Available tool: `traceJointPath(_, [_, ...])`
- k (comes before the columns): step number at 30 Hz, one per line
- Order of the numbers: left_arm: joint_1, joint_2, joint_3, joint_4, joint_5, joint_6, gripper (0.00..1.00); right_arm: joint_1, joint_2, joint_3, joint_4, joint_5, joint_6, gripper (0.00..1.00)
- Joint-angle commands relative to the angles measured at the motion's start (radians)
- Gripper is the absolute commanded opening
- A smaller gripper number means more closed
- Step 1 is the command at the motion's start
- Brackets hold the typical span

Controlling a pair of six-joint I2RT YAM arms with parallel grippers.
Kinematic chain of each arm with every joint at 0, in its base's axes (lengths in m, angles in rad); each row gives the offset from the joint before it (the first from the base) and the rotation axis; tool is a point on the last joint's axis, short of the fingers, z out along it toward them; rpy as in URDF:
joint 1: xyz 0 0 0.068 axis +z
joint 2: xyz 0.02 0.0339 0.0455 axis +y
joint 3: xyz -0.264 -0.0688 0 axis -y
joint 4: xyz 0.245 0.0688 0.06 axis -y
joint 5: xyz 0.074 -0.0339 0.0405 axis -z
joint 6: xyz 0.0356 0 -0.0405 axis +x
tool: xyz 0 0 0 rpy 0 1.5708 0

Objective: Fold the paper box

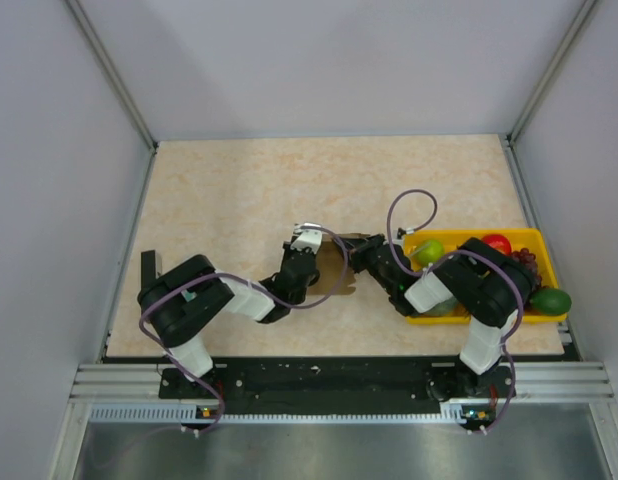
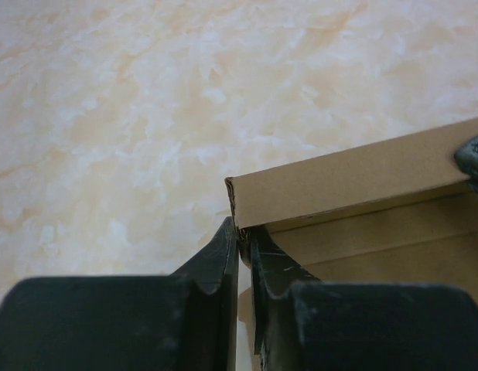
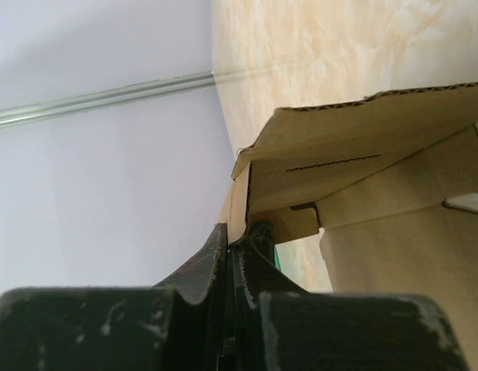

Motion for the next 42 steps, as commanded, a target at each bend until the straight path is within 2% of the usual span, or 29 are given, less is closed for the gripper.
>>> traceJointPath(1, [-0.001, 0.014, 0.022, 0.135, -0.062, 0.082, 0.02, 0.026, -0.011, 0.003, -0.073, 0.003, 0.026, 0.00])
traceJointPath(5, [-0.004, 0.020, -0.024, 0.260, -0.050, 0.143, 0.00, 0.034, -0.034, 0.006, -0.111, 0.011, 0.023, 0.00])
traceJointPath(8, [-0.004, 0.017, -0.052, 0.331, -0.011, 0.159, 0.00, 0.034, -0.068, 0.007, -0.151, 0.005, 0.014, 0.10])
traceJointPath(9, [-0.004, 0.016, -0.058, 0.343, 0.021, 0.154, 0.00, 0.034, -0.092, 0.005, -0.174, 0.000, 0.008, 0.21])
traceJointPath(11, [-0.004, 0.005, -0.073, 0.337, 0.035, 0.142, 0.00, 0.034, -0.132, 0.000, -0.215, -0.024, -0.007, 0.32])
traceJointPath(12, [-0.004, -0.001, -0.078, 0.331, 0.044, 0.122, 0.00, 0.032, -0.192, -0.003, -0.231, -0.038, -0.035, 0.42])
traceJointPath(14, [-0.004, -0.022, -0.092, 0.307, 0.076, 0.111, 0.00, 0.020, -0.275, -0.006, -0.370, -0.097, -0.127, 0.50])
traceJointPath(15, [-0.004, -0.032, -0.093, 0.287, 0.082, 0.091, 0.00, 0.017, -0.333, -0.006, -0.442, -0.109, -0.173, 0.57])
traceJointPath(16, [-0.004, -0.048, -0.097, 0.256, 0.092, 0.084, 0.00, 0.017, -0.443, 0.009, -0.617, -0.118, -0.220, 0.61])
traceJointPath(17, [-0.002, -0.055, -0.100, 0.248, 0.095, 0.079, 0.00, 0.019, -0.509, 0.026, -0.733, -0.120, -0.339, 0.64])
traceJointPath(18, [-0.002, -0.064, -0.104, 0.244, 0.104, 0.071, 0.00, 0.017, -0.565, 0.045, -0.833, -0.121, -0.400, 0.72])
traceJointPath(19, [-0.001, -0.078, -0.115, 0.247, 0.112, 0.070, 0.00, 0.019, -0.667, 0.084, -0.926, -0.117, -0.459, 0.76])
traceJointPath(20, [0.001, -0.087, -0.120, 0.244, 0.119, 0.068, 0.00, 0.012, -0.709, 0.100, -1.096, -0.121, -0.563, 0.78])
traceJointPath(23, [-0.001, -0.133, -0.149, 0.256, 0.168, 0.061, 0.00, -0.035, -0.861, 0.158, -1.336, -0.166, -0.772, 0.77])
traceJointPath(25, [0.002, -0.173, -0.178, 0.270, 0.203, 0.064, 0.00, -0.079, -0.896, 0.236, -1.428, -0.271, -0.889, 0.77])
traceJointPath(27, [0.007, -0.205, -0.199, 0.267, 0.268, 0.064, 0.00, -0.133, -0.878, 0.324, -1.580, -0.307, -1.049, 0.77])
traceJointPath(28, [0.011, -0.229, -0.224, 0.277, 0.285, 0.059, 0.00, -0.141, -0.855, 0.412, -1.608, -0.351, -1.104, 0.78])
traceJointPath(31, [0.031, -0.227, -0.253, 0.339, 0.357, 0.060, 0.00, -0.156, -0.702, 0.534, -1.636, -0.486, -1.323, 0.79])
traceJointPath(33, [0.033, -0.207, -0.253, 0.382, 0.422, 0.099, 0.00, -0.173, -0.566, 0.604, -1.633, -0.622, -1.376, 0.79])
traceJointPath(36, [0.035, -0.165, -0.258, 0.415, 0.496, 0.146, 0.00, -0.181, -0.397, 0.657, -1.609, -0.747, -1.472, 0.81])
traceJointPath(40, [0.044, -0.127, -0.258, 0.440, 0.587, 0.179, 0.00, -0.178, -0.268, 0.671, -1.526, -0.833, -1.532, 0.77])
traceJointPath(42, [0.042, -0.113, -0.247, 0.432, 0.586, 0.192, 0.00, -0.178, -0.254, 0.649, -1.493, -0.844, -1.535, 0.77])
